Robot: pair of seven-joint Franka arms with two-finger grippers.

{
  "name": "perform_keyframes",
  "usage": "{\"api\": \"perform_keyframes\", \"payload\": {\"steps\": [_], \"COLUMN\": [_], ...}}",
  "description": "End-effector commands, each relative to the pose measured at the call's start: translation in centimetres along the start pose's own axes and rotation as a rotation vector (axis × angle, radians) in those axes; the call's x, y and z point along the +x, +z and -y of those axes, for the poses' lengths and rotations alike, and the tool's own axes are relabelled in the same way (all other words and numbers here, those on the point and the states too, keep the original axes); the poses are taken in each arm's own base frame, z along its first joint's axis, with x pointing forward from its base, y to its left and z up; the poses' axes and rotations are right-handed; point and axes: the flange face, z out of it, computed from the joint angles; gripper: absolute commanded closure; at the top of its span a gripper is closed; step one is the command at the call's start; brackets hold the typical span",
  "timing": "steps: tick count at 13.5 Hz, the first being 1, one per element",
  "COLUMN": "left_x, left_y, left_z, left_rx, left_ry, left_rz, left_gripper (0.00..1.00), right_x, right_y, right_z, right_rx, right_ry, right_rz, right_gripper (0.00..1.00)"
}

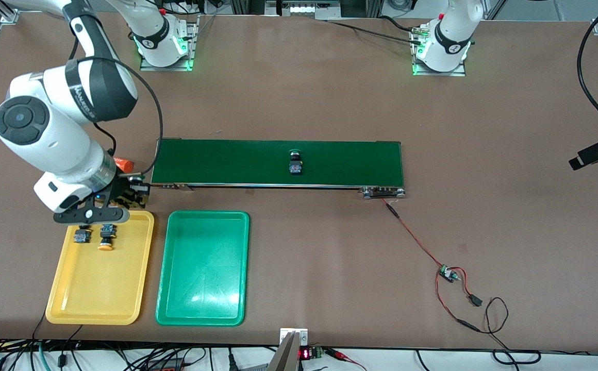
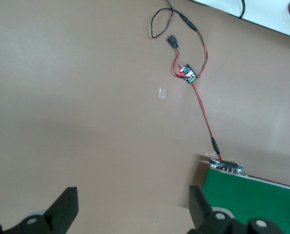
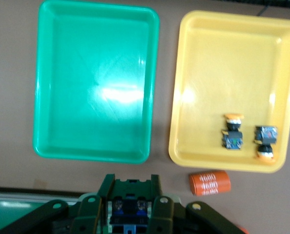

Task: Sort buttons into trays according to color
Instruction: 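Carry the button with the right gripper over the green tray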

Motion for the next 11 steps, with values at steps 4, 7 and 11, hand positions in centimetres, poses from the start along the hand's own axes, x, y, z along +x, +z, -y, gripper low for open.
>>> {"api": "perform_keyframes", "payload": {"steps": [4, 7, 11], "left_x": [0.0, -0.1, -0.1], "left_y": [0.1, 0.2, 0.1], "left_z": [0.1, 0.2, 0.2], "left_rx": [-0.004, -0.002, -0.004], "left_ry": [0.013, 0.011, 0.010], "left_rz": [0.002, 0.003, 0.002], "left_gripper": [0.00, 0.00, 0.00], "right_x": [4.1, 5.1, 5.5], "right_y": [4.7, 7.7, 12.2], "right_z": [0.5, 0.2, 0.7], "right_rx": [0.085, 0.099, 0.097], "right_ry": [-0.051, -0.121, -0.175], "right_rz": [-0.108, -0.157, -0.181], "right_gripper": [0.88, 0.88, 0.87]}}
